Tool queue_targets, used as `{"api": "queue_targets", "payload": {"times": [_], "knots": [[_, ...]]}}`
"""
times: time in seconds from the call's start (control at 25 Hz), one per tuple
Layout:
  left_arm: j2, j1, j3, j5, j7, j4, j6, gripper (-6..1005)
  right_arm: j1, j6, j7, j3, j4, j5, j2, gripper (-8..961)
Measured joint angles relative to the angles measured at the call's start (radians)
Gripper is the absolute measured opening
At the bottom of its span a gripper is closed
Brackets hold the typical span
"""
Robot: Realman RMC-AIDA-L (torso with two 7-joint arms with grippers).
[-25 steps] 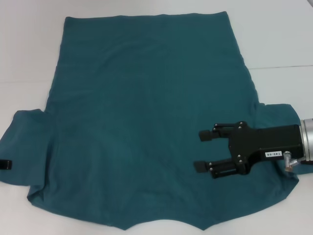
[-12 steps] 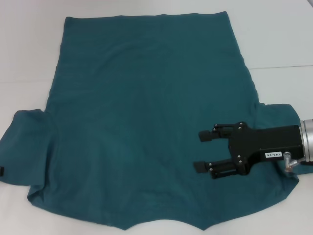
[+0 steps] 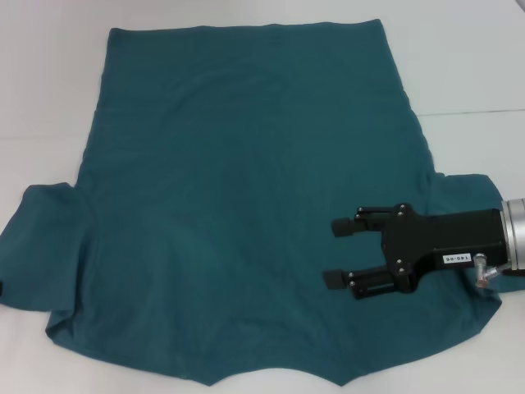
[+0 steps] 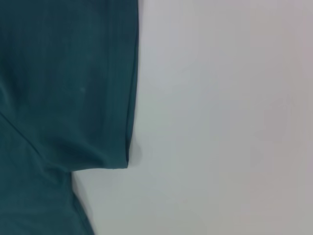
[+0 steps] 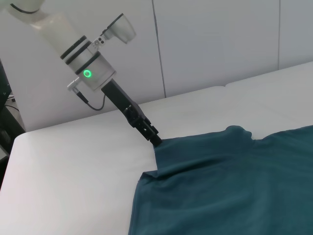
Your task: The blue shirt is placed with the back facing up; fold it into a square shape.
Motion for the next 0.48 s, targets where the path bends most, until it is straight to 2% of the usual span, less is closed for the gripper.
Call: {"api": "queue_targets", "payload": {"times": [0.48], "knots": [[0.001, 0.003, 0.005, 0.000, 0.003, -0.028, -0.044, 647, 0.002, 0.000, 0.000, 0.000, 0.002, 0.000, 0.000, 885]]}}
